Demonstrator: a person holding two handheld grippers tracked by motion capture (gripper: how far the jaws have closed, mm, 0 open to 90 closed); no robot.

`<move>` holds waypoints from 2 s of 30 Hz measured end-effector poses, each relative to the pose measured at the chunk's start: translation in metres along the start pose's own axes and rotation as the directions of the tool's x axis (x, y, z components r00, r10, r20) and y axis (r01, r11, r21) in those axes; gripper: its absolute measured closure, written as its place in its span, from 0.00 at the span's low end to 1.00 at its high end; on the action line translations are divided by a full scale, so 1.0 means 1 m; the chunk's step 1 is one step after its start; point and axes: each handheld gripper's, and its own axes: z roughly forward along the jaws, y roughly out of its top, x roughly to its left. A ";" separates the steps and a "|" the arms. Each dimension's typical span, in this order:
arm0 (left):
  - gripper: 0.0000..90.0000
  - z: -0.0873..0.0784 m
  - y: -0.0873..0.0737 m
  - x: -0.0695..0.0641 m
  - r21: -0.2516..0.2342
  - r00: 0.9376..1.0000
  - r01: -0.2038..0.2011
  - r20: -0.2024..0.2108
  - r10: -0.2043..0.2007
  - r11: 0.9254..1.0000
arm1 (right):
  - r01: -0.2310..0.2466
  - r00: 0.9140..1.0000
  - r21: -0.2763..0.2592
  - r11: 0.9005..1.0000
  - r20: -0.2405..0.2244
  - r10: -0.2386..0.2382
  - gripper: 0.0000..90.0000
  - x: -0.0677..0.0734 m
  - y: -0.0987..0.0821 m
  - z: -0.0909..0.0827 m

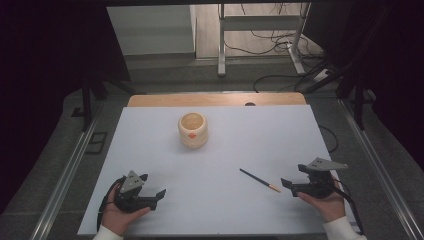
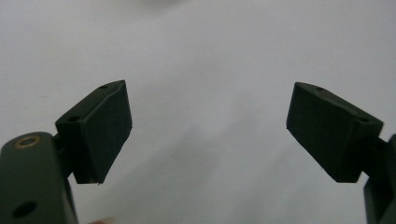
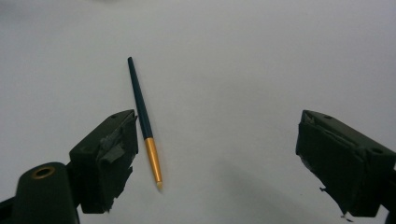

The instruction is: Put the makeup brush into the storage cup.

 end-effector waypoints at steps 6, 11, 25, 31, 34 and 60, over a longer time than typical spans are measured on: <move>0.16 0.000 0.000 0.001 0.003 1.000 -0.003 -0.002 0.003 1.000 | 0.004 1.000 0.019 1.000 0.004 -0.004 0.15 -0.001 0.000 0.000; 0.16 0.000 0.000 0.002 0.004 1.000 -0.006 -0.001 0.006 1.000 | 0.006 1.000 0.028 1.000 0.010 -0.007 0.15 -0.001 0.001 -0.002; 0.16 0.000 0.001 -0.001 0.010 1.000 -0.020 0.007 0.020 1.000 | 0.045 0.999 0.030 0.999 0.025 -0.046 0.17 0.003 0.008 -0.003; 0.17 0.000 0.000 -0.001 0.008 1.000 -0.015 0.003 0.015 1.000 | 0.072 0.997 0.044 0.996 0.036 -0.074 0.18 0.006 0.015 -0.004; 0.17 0.001 0.000 -0.001 0.012 1.000 -0.017 0.004 0.017 1.000 | 0.076 0.997 0.044 0.996 0.031 -0.077 0.18 0.007 0.017 -0.004; 0.17 0.000 0.000 -0.003 0.009 1.000 -0.027 0.009 0.027 1.000 | 0.156 0.988 0.177 0.972 -0.012 -0.156 0.17 0.024 0.044 0.007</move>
